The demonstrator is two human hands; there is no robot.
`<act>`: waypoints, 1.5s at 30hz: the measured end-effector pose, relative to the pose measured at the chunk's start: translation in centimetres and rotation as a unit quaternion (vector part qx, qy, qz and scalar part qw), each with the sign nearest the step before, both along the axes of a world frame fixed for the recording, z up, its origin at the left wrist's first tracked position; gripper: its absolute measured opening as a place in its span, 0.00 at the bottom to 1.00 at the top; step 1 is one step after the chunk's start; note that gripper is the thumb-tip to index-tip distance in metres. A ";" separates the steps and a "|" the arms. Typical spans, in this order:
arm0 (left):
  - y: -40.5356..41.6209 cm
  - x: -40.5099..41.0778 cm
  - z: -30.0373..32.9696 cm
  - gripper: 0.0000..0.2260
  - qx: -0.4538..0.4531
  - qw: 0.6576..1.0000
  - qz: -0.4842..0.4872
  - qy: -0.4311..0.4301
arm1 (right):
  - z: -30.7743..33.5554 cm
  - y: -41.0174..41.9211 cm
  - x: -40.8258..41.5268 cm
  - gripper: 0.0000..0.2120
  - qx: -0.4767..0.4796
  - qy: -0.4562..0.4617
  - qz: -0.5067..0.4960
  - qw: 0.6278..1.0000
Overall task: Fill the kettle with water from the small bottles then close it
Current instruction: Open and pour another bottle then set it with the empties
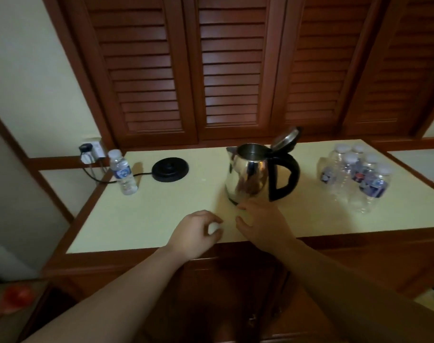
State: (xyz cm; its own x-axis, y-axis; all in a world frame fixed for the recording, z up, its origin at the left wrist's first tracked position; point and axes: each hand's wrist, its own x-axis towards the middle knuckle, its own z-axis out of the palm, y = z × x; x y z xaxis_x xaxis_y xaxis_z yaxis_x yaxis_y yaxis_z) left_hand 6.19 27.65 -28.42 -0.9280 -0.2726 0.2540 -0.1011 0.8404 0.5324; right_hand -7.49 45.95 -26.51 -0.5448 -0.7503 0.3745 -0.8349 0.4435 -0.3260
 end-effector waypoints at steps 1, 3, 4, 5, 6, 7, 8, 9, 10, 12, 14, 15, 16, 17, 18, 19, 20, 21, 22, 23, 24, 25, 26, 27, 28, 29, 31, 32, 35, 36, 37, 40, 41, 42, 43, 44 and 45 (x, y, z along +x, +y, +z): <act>-1.3 1.0 0.1 0.11 -0.001 1.000 0.008 -0.001 | -0.4 -1.5 0.5 0.23 0.019 -0.010 0.011 1.000; -3.8 2.6 0.0 0.10 0.013 0.999 0.036 0.006 | -1.0 -4.2 1.4 0.31 0.081 -0.026 0.037 0.996; -5.2 3.5 -0.1 0.10 0.025 0.998 0.064 0.015 | -1.2 -5.7 2.0 0.32 0.103 -0.043 0.041 0.993; -6.6 4.2 -0.2 0.09 0.040 0.994 0.097 0.027 | -1.3 -6.9 2.5 0.33 0.118 -0.058 0.041 0.990; -7.8 4.9 -0.3 0.09 0.060 0.989 0.133 0.039 | -1.5 -8.0 2.9 0.34 0.132 -0.068 0.038 0.988; -9.0 5.5 -0.2 0.08 0.081 0.981 0.169 0.049 | -1.7 -9.0 3.3 0.36 0.144 -0.070 0.035 0.987; -10.1 6.0 -0.3 0.07 0.105 0.972 0.204 0.056 | -2.0 -9.7 3.5 0.38 0.157 -0.071 0.029 0.985; -11.1 6.4 -0.1 0.07 0.133 0.961 0.234 0.059 | -2.4 -10.2 3.5 0.39 0.172 -0.070 0.023 0.982; -12.1 6.8 0.0 0.07 0.162 0.950 0.258 0.065 | -2.9 -10.5 3.5 0.40 0.187 -0.073 0.016 0.980; -13.8 7.0 0.4 0.09 0.202 0.932 0.290 0.084 | -3.3 -10.6 3.4 0.41 0.201 -0.073 0.003 0.977; -15.2 6.9 1.2 0.15 0.221 0.916 0.320 0.102 | -3.5 -10.4 3.2 0.41 0.207 -0.075 0.002 0.976; -15.9 6.6 1.7 0.19 0.232 0.908 0.331 0.109 | -3.5 -10.4 3.1 0.40 0.209 -0.078 0.005 0.975; -16.7 6.2 2.2 0.24 0.242 0.902 0.340 0.114 | -3.5 -10.3 3.0 0.40 0.211 -0.081 0.007 0.974; -17.6 5.8 2.7 0.29 0.251 0.896 0.346 0.121 | -3.5 -10.2 2.9 0.40 0.210 -0.084 0.008 0.974; -18.6 5.2 3.1 0.35 0.260 0.892 0.349 0.127 | -3.5 -10.2 2.9 0.40 0.204 -0.088 0.008 0.975; -19.5 4.7 3.5 0.39 0.270 0.888 0.347 0.132 | -3.5 -10.1 2.9 0.40 0.194 -0.093 0.007 0.977; -20.6 4.0 3.7 0.42 0.281 0.885 0.345 0.140 | -3.4 -10.1 3.0 0.40 0.188 -0.098 0.005 0.977; -21.4 3.5 3.8 0.44 0.288 0.880 0.346 0.148 | -3.3 -10.0 3.0 0.39 0.185 -0.101 0.003 0.977; -21.9 3.0 4.0 0.44 0.295 0.877 0.347 0.155 | -3.2 -9.9 3.1 0.39 0.187 -0.103 0.002 0.977; -22.2 2.6 4.0 0.41 0.301 0.874 0.347 0.156 | -3.1 -9.9 3.2 0.39 0.188 -0.102 0.002 0.977; -22.2 2.2 3.9 0.35 0.304 0.875 0.343 0.156 | -3.1 -9.8 3.2 0.39 0.189 -0.102 0.001 0.977; -21.9 2.1 3.9 0.29 0.305 0.878 0.335 0.155 | -3.0 -9.7 3.2 0.39 0.186 -0.104 0.001 0.977; -21.4 1.9 3.6 0.23 0.308 0.883 0.316 0.157 | -2.8 -9.6 3.2 0.38 0.179 -0.108 0.001 0.978; -20.6 1.8 3.3 0.19 0.314 0.890 0.289 0.159 | -2.7 -9.6 3.3 0.38 0.170 -0.111 0.000 0.979; -19.7 1.7 3.0 0.17 0.313 0.900 0.260 0.153 | -2.7 -9.6 3.3 0.37 0.165 -0.115 0.000 0.980; -18.6 1.7 2.8 0.16 0.297 0.915 0.237 0.138 | -2.7 -9.7 3.3 0.36 0.160 -0.123 -0.001 0.979; -16.2 1.4 2.0 0.15 0.230 0.949 0.199 0.086 | -2.6 -9.8 3.3 0.33 0.125 -0.165 -0.015 0.978; -14.8 1.2 1.5 0.15 0.219 0.957 0.175 0.073 | -2.4 -10.0 3.3 0.31 0.087 -0.191 -0.033 0.977; -11.2 0.7 -0.1 0.16 0.229 0.965 0.112 0.063 | 0.1 -11.1 3.5 0.24 -0.067 -0.235 -0.077 0.967; -10.4 0.7 -0.4 0.17 0.229 0.966 0.099 0.062 | 1.5 -11.7 3.5 0.23 -0.106 -0.219 -0.076 0.967; -10.0 0.6 -0.7 0.19 0.233 0.966 0.090 0.061 | 3.2 -12.3 3.7 0.21 -0.133 -0.197 -0.064 0.969; -10.0 0.6 -0.7 0.22 0.246 0.964 0.089 0.057 | 8.3 -14.4 4.0 0.19 -0.126 -0.134 -0.009 0.983; -10.1 0.7 -0.6 0.21 0.253 0.962 0.088 0.052 | 9.7 -15.1 4.0 0.19 -0.093 -0.112 0.002 0.989; -10.1 0.8 -0.4 0.21 0.254 0.962 0.087 0.043 | 10.9 -15.7 4.2 0.20 -0.049 -0.091 0.006 0.995; -10.1 0.7 -0.3 0.20 0.253 0.963 0.085 0.037 | 11.9 -16.2 4.3 0.21 -0.004 -0.072 0.005 0.997; -10.1 0.7 -0.2 0.20 0.250 0.964 0.084 0.030 | 12.6 -16.6 4.5 0.22 0.038 -0.056 0.002 0.998; -10.1 0.7 -0.2 0.21 0.249 0.965 0.082 0.027 | 13.0 -16.9 4.7 0.22 0.074 -0.043 -0.004 0.996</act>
